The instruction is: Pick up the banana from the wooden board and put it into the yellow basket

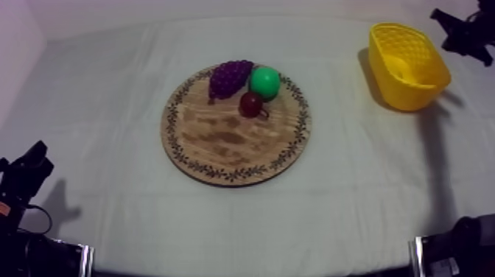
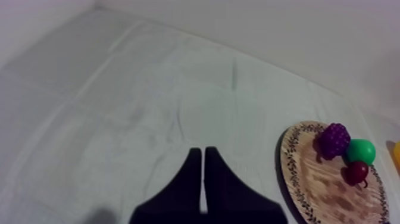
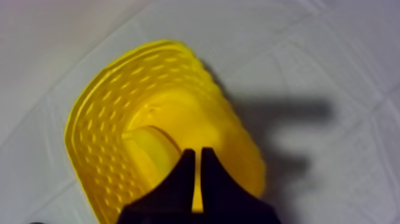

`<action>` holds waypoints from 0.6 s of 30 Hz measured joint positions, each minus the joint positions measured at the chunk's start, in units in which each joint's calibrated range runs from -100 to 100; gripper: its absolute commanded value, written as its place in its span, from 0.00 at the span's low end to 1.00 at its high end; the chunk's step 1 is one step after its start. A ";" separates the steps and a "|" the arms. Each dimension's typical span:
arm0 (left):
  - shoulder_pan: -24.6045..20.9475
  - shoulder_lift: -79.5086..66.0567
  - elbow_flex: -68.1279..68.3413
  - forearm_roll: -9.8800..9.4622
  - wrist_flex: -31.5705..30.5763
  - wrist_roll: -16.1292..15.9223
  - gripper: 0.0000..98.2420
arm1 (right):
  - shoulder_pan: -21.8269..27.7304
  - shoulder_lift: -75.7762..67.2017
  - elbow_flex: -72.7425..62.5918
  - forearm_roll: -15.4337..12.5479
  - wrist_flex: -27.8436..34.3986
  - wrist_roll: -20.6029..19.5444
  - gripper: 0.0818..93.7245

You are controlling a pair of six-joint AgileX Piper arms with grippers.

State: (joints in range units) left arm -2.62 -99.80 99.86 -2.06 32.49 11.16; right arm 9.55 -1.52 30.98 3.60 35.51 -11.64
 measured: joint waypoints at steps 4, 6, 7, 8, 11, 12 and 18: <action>0.00 0.00 0.00 0.00 0.00 0.00 0.00 | 1.59 -9.47 7.74 -2.29 -2.97 3.96 0.00; 0.00 0.00 0.00 0.00 0.00 0.00 0.00 | 2.21 -14.38 12.18 -3.06 -4.42 5.49 0.00; 0.00 0.00 0.00 0.00 0.00 0.00 0.00 | 2.34 -16.34 13.96 -3.60 -4.82 6.03 0.00; 0.00 0.00 0.00 0.00 0.00 0.00 0.00 | 2.42 -18.81 16.26 -4.14 -5.39 6.73 0.00; 0.00 0.00 0.00 0.00 0.00 0.00 0.00 | 1.66 -25.72 23.08 -5.07 -8.38 8.75 0.00; 0.00 0.00 0.00 0.00 0.00 0.00 0.00 | 1.26 -27.70 25.71 -5.01 -9.30 9.19 0.00; 0.00 0.00 0.00 0.00 0.00 0.00 0.00 | -2.44 -42.84 41.40 -4.73 -13.55 10.03 0.00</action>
State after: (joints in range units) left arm -2.62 -99.80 99.86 -2.06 32.49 11.16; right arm 7.11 -44.37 72.38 -1.13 21.96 -1.61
